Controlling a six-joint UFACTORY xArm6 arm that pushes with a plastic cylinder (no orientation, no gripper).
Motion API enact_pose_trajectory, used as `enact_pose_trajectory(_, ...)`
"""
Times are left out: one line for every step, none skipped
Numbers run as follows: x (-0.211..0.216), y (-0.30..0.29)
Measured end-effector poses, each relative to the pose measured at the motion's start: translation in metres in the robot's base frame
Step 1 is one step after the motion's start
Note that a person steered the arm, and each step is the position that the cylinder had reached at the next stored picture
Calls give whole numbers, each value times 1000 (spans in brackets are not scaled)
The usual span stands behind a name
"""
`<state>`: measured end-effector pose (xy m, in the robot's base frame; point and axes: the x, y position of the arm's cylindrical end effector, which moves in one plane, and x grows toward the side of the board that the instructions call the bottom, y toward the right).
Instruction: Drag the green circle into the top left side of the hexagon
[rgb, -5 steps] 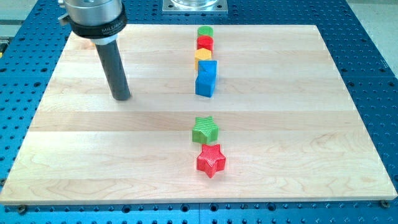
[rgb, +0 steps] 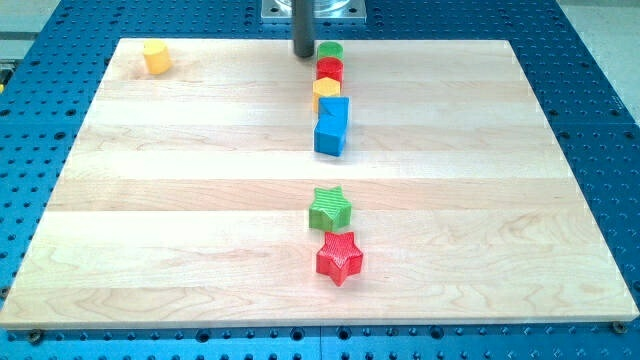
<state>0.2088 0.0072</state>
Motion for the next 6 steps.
enact_pose_trajectory(0,50)
enact_pose_trajectory(40,32)
enact_pose_trajectory(31,10)
enact_pose_trajectory(5,-20)
enact_pose_trajectory(43,-36)
enact_pose_trajectory(95,-5)
